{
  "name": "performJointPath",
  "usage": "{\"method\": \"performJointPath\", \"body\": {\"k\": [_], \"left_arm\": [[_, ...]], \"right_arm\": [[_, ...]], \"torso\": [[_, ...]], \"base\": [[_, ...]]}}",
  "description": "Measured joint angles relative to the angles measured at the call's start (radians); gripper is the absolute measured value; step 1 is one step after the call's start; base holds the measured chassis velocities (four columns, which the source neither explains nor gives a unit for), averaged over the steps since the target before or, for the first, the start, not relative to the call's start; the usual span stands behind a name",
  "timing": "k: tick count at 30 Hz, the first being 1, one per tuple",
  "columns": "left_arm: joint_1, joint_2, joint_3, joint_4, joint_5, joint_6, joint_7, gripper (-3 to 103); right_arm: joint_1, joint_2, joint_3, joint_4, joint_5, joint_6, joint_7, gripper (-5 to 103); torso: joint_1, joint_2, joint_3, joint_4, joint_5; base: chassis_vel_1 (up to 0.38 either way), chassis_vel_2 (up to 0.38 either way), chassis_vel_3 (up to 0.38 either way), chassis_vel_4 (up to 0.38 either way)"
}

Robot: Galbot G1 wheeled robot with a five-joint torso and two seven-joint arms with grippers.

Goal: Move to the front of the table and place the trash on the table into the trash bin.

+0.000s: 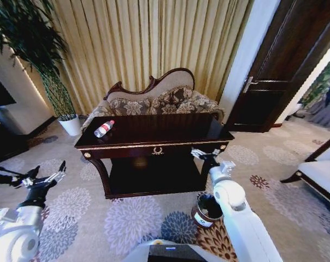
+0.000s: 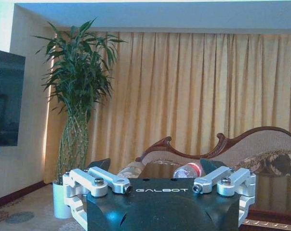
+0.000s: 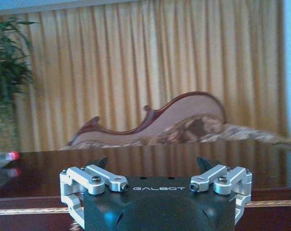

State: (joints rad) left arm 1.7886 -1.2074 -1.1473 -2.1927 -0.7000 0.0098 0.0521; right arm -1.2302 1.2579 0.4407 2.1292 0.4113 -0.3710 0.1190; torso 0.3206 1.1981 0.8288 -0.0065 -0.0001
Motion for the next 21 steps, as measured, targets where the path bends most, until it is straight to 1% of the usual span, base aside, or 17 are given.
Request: {"method": "performJointPath", "body": {"k": [3, 5, 12, 21], "left_arm": [[-0.002, 0.003, -0.002, -0.002, 0.0, 0.002, -0.001, 100], [-0.004, 0.009, -0.006, -0.007, -0.001, 0.015, -0.002, 100], [-0.008, 0.012, -0.002, -0.012, 0.0, 0.034, -0.004, 100], [-0.009, 0.012, -0.001, -0.018, 0.002, 0.04, -0.004, 100]], "right_arm": [[0.014, -0.002, -0.01, -0.001, 0.014, -0.014, 0.0, 100], [0.025, -0.006, -0.018, -0.008, 0.027, -0.026, 0.0, 100], [0.026, -0.004, -0.021, -0.02, 0.026, -0.027, 0.0, 100], [0.025, 0.014, -0.024, -0.028, 0.02, -0.025, 0.0, 100]], "torso": [[0.0, 0.0, 0.0, 0.0001, 0.0002], [0.0, 0.0, 0.0, 0.0, 0.0002], [0.0, 0.0, 0.0, -0.0001, 0.0001], [0.0, 0.0, 0.0, -0.0001, 0.0001]], "base": [[0.0, 0.0, 0.0, 0.0], [0.0, 0.0, 0.0, 0.0], [0.0, 0.0, 0.0, 0.0], [0.0, 0.0, 0.0, 0.0]]}}
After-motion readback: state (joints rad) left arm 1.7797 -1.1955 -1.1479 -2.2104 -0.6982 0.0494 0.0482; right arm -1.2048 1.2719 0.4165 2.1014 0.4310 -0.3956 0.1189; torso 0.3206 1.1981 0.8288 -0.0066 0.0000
